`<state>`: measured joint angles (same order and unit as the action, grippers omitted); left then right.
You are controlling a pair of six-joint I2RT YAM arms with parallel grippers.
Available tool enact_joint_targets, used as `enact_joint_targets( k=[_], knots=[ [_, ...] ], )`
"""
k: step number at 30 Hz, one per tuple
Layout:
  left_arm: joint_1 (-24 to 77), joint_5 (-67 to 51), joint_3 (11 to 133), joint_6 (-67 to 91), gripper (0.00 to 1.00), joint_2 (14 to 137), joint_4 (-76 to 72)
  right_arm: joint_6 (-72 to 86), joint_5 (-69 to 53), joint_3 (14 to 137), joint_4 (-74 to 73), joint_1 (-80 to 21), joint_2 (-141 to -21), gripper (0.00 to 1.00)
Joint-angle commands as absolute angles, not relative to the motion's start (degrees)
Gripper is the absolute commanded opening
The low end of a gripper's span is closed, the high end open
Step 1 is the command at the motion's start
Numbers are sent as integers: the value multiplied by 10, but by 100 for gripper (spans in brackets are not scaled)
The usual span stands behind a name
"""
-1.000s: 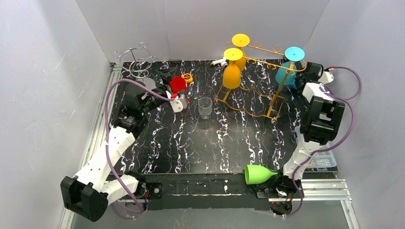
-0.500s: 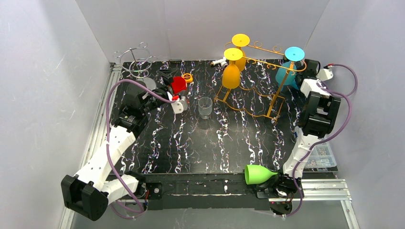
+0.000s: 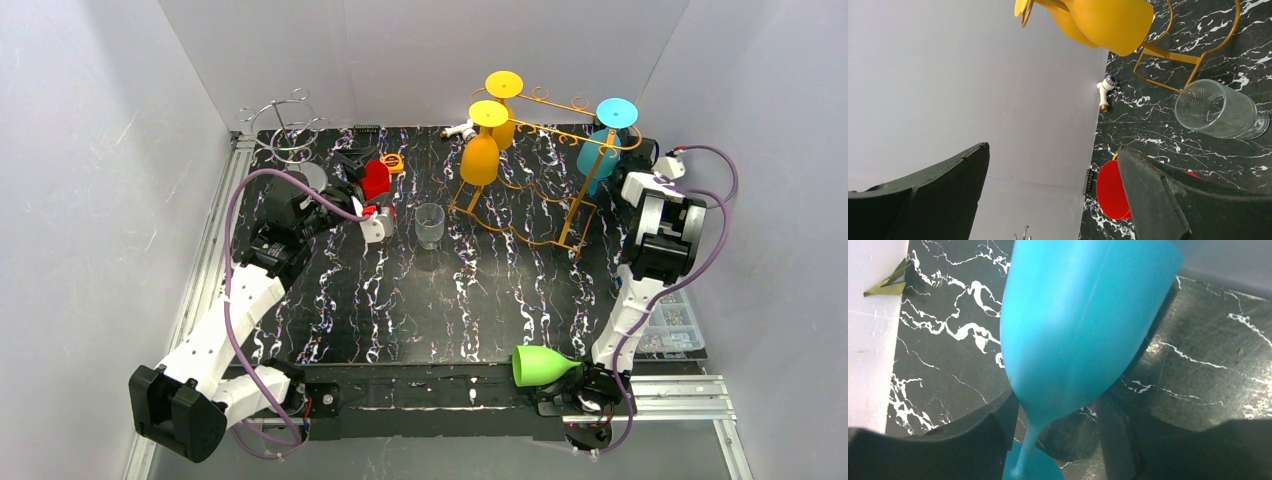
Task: Place the wine glass upside down on the wine glass rack
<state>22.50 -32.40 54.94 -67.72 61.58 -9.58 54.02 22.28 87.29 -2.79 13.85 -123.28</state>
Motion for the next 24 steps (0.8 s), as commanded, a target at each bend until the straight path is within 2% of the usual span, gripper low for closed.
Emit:
enact_joint_targets(
  k=[1, 7, 10, 16, 24],
  knots=[
    [223, -339, 544, -684, 99, 612, -92, 553, 226, 850, 9, 142, -1235, 57],
    [224, -347, 544, -691, 99, 609, -89, 554, 212, 832, 27, 143, -1219, 29],
    [224, -347, 547, -693, 99, 608, -87, 554, 211, 815, 32, 143, -1197, 20],
    [224, -343, 544, -701, 99, 604, -86, 529, 231, 761, 47, 143, -1116, 9],
    [224, -350, 543, -699, 99, 592, -84, 461, 276, 706, 25, 145, -1013, 5]
  ],
)
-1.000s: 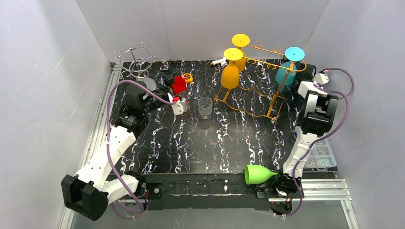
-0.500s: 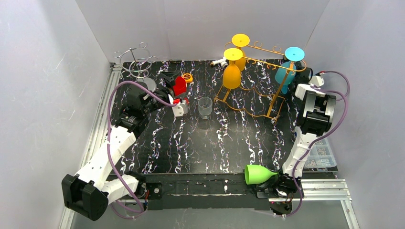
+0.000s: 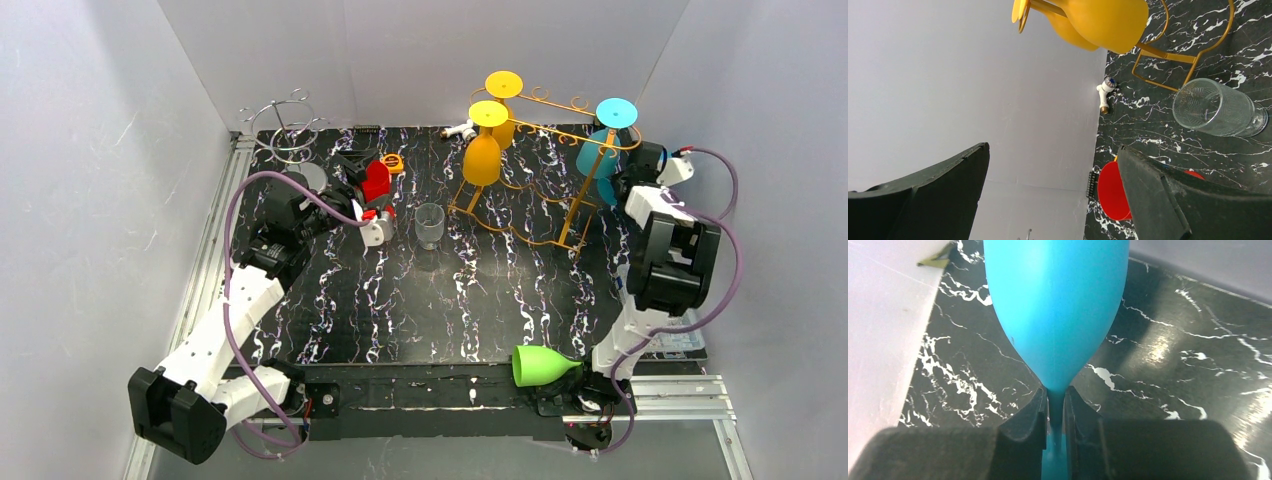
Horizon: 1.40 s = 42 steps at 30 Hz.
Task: Place the wine glass upside down on the wine glass rack
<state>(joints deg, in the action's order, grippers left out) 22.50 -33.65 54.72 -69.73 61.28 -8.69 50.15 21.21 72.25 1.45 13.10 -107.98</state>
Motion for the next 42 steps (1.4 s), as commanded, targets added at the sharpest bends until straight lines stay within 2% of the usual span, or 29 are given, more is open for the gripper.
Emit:
enact_joint_targets(
  k=[1, 9, 13, 21, 25, 29, 33, 37, 42],
  knots=[
    [225, -350, 543, -699, 99, 591, -84, 456, 279, 700, 20, 146, -1000, 5],
    [225, -350, 544, -688, 99, 581, -80, 429, 286, 627, -28, 146, -885, 4],
    [225, -348, 556, -647, 99, 578, -77, 435, 240, 580, -72, 144, -801, 3],
    [224, -393, 586, -609, 99, 549, -14, 448, 215, 477, -234, 70, -553, 2],
    [224, -422, 586, -606, 99, 529, 10, 442, 175, 481, -350, 47, -421, 1],
    [225, -442, 581, -596, 99, 520, 4, 411, 66, 535, -479, 45, -337, 1],
    [224, -452, 585, -628, 99, 518, -22, 358, -103, 590, -552, 47, -332, 1],
    [224, -458, 604, -644, 99, 523, -23, 295, -277, 592, -519, 52, -330, 1],
    [225, -503, 606, -773, 99, 535, -17, 338, -392, 578, -413, 39, -351, 1]
  ],
)
